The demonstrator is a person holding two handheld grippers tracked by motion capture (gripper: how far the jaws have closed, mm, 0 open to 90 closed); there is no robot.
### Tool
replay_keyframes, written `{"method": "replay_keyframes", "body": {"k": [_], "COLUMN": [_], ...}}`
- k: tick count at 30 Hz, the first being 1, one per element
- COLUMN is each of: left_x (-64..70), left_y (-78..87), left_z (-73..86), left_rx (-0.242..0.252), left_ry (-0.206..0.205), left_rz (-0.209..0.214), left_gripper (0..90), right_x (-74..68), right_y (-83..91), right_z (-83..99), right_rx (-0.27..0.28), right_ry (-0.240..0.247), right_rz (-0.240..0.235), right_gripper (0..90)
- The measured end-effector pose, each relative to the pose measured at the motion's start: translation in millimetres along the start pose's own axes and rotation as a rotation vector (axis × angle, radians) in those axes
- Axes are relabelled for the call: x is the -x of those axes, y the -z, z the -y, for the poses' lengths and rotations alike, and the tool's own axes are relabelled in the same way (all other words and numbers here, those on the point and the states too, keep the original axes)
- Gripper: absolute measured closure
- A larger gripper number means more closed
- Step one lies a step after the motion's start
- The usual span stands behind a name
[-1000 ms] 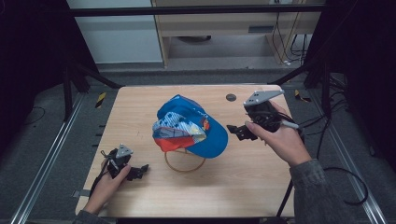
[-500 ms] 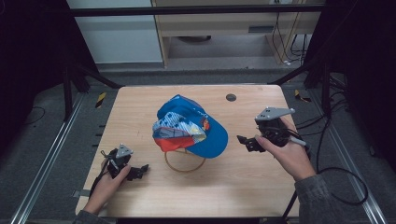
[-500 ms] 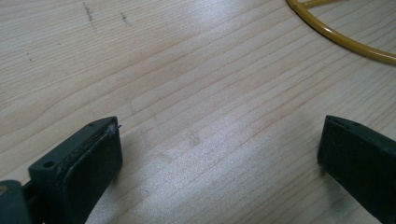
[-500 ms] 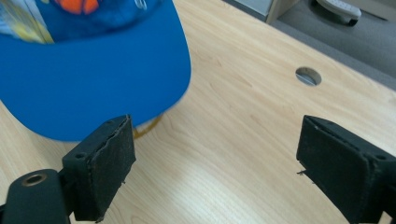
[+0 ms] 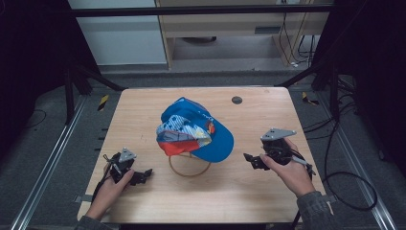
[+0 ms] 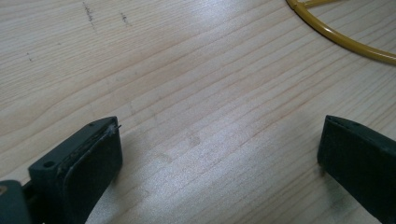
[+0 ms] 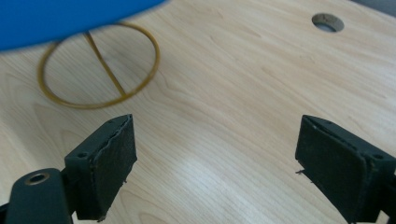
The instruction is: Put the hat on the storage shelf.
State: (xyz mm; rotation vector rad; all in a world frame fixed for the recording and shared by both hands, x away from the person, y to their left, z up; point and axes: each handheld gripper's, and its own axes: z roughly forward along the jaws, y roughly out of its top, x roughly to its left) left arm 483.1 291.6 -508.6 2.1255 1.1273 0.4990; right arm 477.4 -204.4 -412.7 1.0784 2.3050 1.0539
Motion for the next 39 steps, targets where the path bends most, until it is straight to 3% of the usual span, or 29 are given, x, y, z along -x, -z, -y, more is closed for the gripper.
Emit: {"method": "replay_keyframes", "body": {"k": [14, 20, 28, 32, 39], "left_x": [0.0, 0.0, 0.1, 0.0, 0.2], "left_y": [0.0, 0.0, -0.1, 0.0, 0.0], "left_z": [0.0, 0.0, 0.0, 0.0, -0.5], "left_rx": [0.0, 0.0, 0.002, -0.001, -0.006], "left_ry": [0.0, 0.0, 0.002, -0.001, -0.003], "left_rz": [0.0, 0.0, 0.0, 0.0, 0.003], "left_gripper": [0.0, 0.0, 0.0, 0.0, 0.0], "right_x": [3.4, 4.7, -0.1, -2.9, -5.9], "right_y": [-31.7, -50.6, -68.4, -70.9, -71.2], "right_z": [41.9, 56.8, 66.7, 69.6, 69.0], "right_rx": [-0.048, -0.059, -0.084, -0.043, -0.047], "right_ry": [-0.066, -0.106, -0.144, -0.168, -0.189], "right_rz": [0.022, 0.065, 0.127, 0.152, 0.169], "right_gripper": [13.0, 13.2, 10.1, 8.9, 8.0]}}
